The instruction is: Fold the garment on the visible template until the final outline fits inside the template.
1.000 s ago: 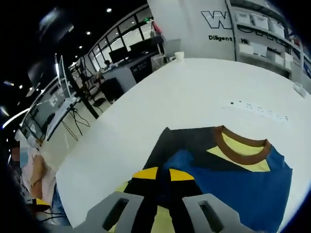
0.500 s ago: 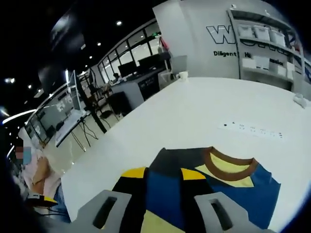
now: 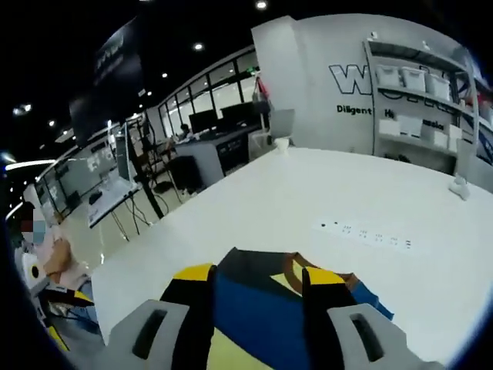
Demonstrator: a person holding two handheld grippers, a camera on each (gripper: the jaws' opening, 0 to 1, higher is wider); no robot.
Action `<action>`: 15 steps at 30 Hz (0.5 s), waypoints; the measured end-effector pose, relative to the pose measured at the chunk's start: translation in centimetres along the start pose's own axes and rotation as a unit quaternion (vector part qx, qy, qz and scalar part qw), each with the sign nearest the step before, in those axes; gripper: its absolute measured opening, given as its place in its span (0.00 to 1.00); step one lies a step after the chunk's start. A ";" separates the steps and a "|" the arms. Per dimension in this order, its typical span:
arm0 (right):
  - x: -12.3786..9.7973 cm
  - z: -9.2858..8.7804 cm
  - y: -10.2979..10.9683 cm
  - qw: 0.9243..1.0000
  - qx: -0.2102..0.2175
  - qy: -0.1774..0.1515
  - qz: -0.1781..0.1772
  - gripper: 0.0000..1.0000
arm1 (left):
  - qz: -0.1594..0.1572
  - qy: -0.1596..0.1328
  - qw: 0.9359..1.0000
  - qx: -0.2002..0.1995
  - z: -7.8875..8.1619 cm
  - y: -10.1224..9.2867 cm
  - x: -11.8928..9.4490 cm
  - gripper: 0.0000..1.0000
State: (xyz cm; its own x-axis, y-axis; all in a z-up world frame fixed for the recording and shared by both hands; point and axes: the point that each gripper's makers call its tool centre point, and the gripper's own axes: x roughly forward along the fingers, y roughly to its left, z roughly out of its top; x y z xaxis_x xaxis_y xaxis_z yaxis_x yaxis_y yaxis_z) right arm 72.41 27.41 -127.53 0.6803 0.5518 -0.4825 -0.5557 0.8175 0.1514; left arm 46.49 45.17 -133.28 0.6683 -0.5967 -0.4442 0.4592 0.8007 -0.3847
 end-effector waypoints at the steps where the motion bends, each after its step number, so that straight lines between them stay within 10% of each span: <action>1: -0.5 0.3 -0.4 1.000 -0.003 -0.002 0.000 0.44 | 0.000 0.006 1.000 0.005 -0.1 0.2 0.0 0.89; 15: -6.2 1.3 -1.5 0.993 -0.113 -0.016 0.006 0.50 | -0.007 0.042 0.997 0.071 -0.5 1.4 0.5 0.86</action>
State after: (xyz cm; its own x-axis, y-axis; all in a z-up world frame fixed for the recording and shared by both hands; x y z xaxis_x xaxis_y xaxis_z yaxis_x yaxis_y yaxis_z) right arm 69.70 22.98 -123.64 0.6854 0.5701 -0.4530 -0.6554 0.7541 -0.0427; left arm 47.13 45.95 -134.46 0.6125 -0.6061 -0.5074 0.5505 0.7878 -0.2764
